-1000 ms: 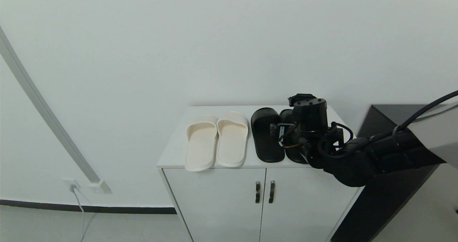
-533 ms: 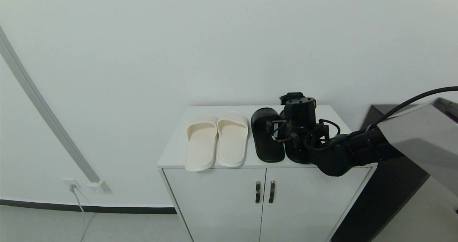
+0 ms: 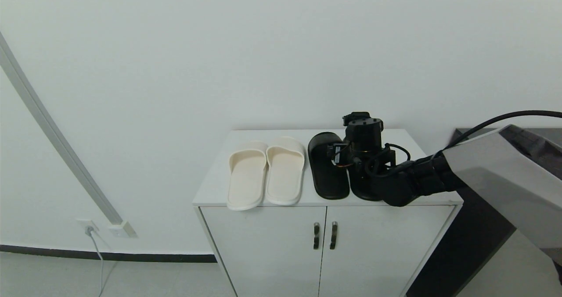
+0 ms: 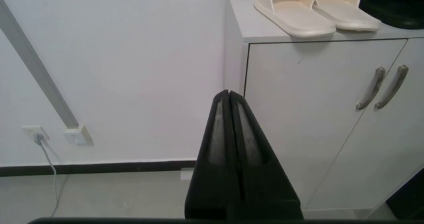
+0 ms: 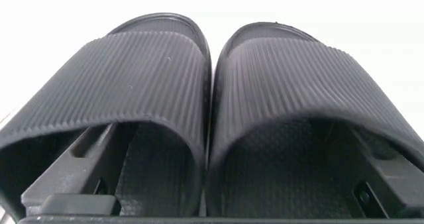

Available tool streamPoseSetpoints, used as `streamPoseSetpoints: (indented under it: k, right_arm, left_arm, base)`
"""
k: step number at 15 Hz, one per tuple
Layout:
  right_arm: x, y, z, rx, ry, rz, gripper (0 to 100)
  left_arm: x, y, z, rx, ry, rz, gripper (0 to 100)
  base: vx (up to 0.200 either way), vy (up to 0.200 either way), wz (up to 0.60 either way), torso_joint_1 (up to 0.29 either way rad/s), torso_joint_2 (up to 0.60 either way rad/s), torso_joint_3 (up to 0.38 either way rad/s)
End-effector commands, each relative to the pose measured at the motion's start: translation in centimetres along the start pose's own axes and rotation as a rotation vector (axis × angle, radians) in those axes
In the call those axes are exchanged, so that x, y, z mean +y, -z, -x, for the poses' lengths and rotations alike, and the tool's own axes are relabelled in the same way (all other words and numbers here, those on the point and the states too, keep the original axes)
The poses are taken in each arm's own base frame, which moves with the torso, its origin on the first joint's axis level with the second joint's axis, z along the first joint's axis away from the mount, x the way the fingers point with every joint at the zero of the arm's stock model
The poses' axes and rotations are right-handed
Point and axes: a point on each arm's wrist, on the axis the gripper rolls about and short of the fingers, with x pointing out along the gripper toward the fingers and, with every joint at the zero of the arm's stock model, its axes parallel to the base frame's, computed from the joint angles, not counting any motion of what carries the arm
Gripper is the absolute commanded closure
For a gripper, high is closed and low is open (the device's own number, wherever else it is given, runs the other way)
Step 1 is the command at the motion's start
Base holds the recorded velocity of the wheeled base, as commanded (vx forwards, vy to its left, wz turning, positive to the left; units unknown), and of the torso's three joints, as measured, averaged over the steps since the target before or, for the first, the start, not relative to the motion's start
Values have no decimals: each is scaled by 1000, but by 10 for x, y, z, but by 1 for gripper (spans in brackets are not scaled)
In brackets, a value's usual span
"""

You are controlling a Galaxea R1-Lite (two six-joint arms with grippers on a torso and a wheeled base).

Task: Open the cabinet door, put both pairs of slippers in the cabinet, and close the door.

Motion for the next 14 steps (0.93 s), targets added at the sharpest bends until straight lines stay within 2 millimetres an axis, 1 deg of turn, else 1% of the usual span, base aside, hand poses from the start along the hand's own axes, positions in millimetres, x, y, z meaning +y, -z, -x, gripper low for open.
streamPoseSetpoints:
  k: [1,4,5,9,12,14]
  right_arm:
    - [0,-3,-4,-6,3,1,0]
    - [-2,0,-10,-4,14,7,0]
    - [-1,0,-10,-3,13,8,100]
    - [-1,-3,-9,-12,12,21,100]
    - [-1,-13,-6,-34,10,8,100]
    - [-3,-22,-1,-51,11,-1,100]
  left_arm:
    - [0,0,0,0,-1,1,100]
    - [0,0,0,0,0,1,100]
    - [0,0,0,0,0,1,100]
    - [0,0,0,0,-1,1,100]
    - [0,0,0,0,-1,1,100]
    - [0,0,0,0,0,1,100]
  base:
    - [0,0,0,0,0,0]
    - [0,0,0,0,0,0]
    - [0,0,0,0,0,0]
    - [0,0,0,0,0,0]
    - [0,0,0,0,0,0]
    - [0,0,0,0,0,0]
